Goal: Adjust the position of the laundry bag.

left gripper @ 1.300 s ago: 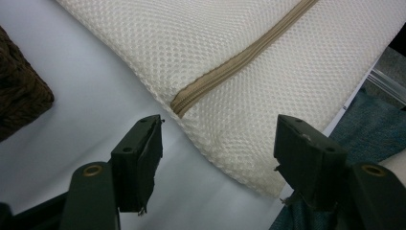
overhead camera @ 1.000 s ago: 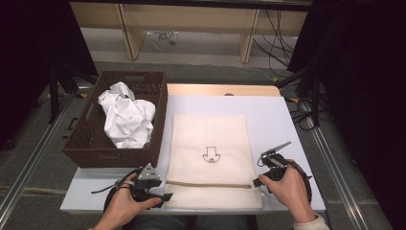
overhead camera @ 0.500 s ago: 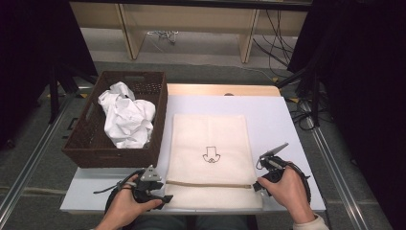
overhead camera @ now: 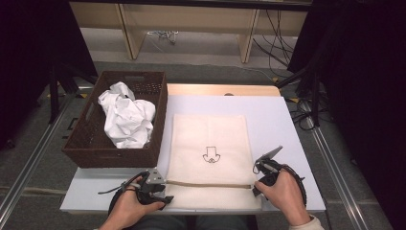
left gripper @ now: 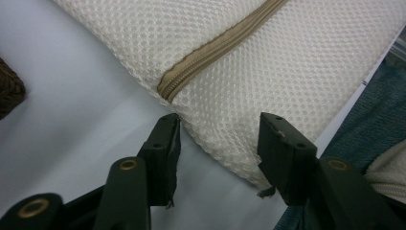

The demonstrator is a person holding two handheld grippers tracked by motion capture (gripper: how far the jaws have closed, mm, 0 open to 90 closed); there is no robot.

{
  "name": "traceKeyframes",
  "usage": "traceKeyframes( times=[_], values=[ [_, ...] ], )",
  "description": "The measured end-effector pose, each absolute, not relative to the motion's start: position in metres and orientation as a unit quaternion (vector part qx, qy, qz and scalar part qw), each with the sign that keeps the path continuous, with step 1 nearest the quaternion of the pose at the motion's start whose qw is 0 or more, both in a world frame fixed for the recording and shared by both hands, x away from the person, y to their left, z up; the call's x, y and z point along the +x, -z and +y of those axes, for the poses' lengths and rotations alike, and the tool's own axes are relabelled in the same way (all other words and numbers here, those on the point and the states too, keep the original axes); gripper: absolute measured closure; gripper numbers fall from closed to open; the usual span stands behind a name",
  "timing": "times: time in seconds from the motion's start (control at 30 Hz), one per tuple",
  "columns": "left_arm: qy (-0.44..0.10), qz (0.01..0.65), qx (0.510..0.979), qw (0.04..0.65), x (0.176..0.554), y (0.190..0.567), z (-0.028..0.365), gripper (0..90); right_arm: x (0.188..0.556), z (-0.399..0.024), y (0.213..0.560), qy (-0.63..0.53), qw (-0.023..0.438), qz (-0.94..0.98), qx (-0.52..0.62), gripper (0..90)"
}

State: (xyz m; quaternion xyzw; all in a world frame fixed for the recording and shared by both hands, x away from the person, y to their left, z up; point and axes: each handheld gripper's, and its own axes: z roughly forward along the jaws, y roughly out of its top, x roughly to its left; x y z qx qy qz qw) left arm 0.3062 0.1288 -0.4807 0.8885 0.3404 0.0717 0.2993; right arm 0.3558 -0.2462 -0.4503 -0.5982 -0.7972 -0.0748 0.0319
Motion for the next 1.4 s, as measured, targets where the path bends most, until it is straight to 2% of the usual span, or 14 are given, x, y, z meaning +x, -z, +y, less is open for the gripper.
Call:
traceKeyframes(
  times=[0.07,0.2,0.23,0.27,0.3,0.53,0.6,0.97,1.27,1.33,1.4],
  values=[
    [-0.080,0.337,0.889,0.300,0.305,0.481,0.127,55.8,0.355,-0.244,0.450,0.066,0.024,-0.809,-0.583,74.4],
    [-0.084,0.327,0.890,0.306,0.308,0.481,0.123,72.4,0.356,-0.243,0.451,0.063,0.016,-0.821,-0.568,80.5],
    [-0.084,0.327,0.890,0.306,0.308,0.481,0.123,77.3,0.356,-0.243,0.451,0.061,0.022,-0.818,-0.572,81.7],
    [-0.075,0.327,0.891,0.305,0.309,0.480,0.122,77.3,0.356,-0.243,0.451,0.061,0.022,-0.818,-0.572,81.7],
    [-0.075,0.334,0.889,0.304,0.310,0.480,0.121,83.2,0.356,-0.242,0.450,0.059,0.031,-0.810,-0.583,83.7],
    [-0.082,0.341,0.887,0.301,0.322,0.477,0.122,84.3,0.359,-0.245,0.449,0.082,0.023,-0.807,-0.585,84.4],
    [-0.090,0.354,0.882,0.297,0.329,0.477,0.121,84.1,0.362,-0.243,0.444,0.079,0.041,-0.797,-0.597,84.1],
    [-0.107,0.360,0.885,0.274,0.345,0.475,0.120,81.4,0.377,-0.241,0.444,0.096,0.023,-0.806,-0.584,83.7],
    [-0.109,0.364,0.883,0.274,0.346,0.476,0.118,79.8,0.375,-0.241,0.437,0.093,0.036,-0.786,-0.611,83.4],
    [-0.109,0.367,0.882,0.274,0.345,0.476,0.118,79.3,0.377,-0.243,0.445,0.111,0.013,-0.799,-0.591,83.1],
    [-0.108,0.372,0.879,0.279,0.345,0.476,0.117,78.1,0.378,-0.245,0.443,0.101,0.028,-0.803,-0.587,83.1]
  ],
)
